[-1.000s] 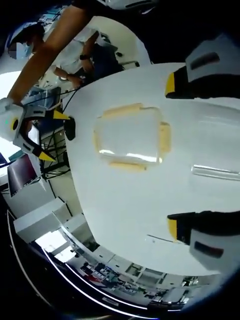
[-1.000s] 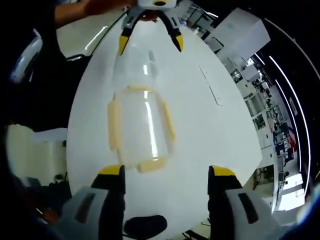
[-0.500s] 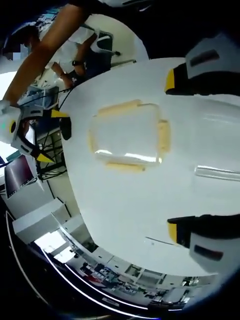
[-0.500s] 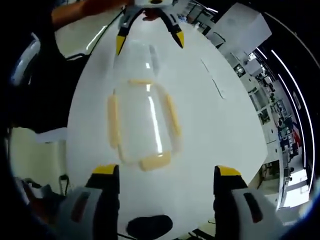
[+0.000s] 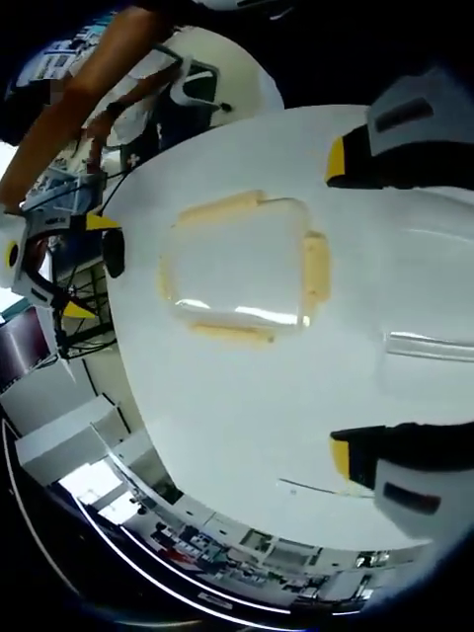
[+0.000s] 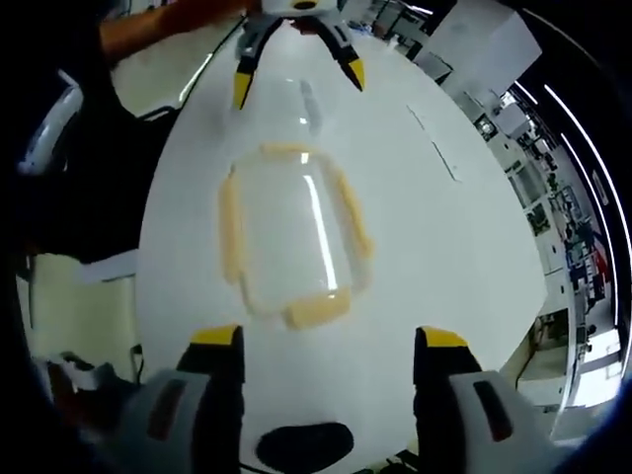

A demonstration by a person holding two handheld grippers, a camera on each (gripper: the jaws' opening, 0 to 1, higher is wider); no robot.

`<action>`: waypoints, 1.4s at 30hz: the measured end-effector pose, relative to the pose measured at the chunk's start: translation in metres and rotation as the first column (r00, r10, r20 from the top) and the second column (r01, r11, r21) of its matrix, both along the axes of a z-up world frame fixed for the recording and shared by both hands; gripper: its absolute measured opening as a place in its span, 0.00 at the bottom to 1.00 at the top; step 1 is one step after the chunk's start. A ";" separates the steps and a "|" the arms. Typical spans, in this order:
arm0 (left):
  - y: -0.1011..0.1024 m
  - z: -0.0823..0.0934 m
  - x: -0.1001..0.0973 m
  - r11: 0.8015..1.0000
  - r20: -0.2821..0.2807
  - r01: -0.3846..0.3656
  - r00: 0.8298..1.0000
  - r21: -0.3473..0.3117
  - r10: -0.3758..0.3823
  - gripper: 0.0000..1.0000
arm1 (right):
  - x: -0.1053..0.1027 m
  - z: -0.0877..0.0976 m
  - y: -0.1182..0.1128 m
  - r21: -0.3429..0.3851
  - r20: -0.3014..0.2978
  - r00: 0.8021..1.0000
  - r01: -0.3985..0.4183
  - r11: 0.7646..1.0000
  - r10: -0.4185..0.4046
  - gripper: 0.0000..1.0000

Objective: Snap each plastic latch of the storage box into its locked position after aligning the lid with the box until every specified latch is closed and the lid sits flush.

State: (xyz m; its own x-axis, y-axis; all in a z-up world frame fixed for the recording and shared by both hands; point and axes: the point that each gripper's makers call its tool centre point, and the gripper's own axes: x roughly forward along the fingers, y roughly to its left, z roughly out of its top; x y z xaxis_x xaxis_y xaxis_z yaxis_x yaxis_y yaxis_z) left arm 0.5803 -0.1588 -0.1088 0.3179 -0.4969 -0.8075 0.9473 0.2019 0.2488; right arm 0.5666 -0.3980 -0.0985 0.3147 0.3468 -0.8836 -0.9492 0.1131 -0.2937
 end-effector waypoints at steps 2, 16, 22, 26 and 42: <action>0.000 -0.002 0.000 1.000 -0.007 0.000 1.000 0.003 0.000 0.97 | 0.000 -0.002 0.000 -0.002 -0.003 1.000 0.000 1.000 0.000 0.65; -0.004 -0.012 -0.008 1.000 -0.037 0.009 0.999 0.002 -0.008 0.96 | 0.008 -0.015 -0.001 -0.022 -0.006 1.000 -0.003 1.000 0.003 0.69; -0.004 -0.018 -0.011 1.000 -0.046 0.011 0.999 0.012 -0.010 0.95 | 0.008 -0.023 0.001 0.006 -0.049 0.999 0.016 1.000 -0.016 0.89; -0.005 -0.020 -0.010 1.000 -0.051 0.005 0.999 0.012 -0.005 0.96 | 0.009 -0.029 0.003 0.012 -0.059 0.998 0.008 1.000 -0.007 0.98; -0.010 -0.025 -0.010 1.000 -0.071 -0.010 0.997 0.011 0.010 0.93 | 0.013 -0.038 0.003 0.005 -0.057 0.998 -0.011 1.000 0.011 0.98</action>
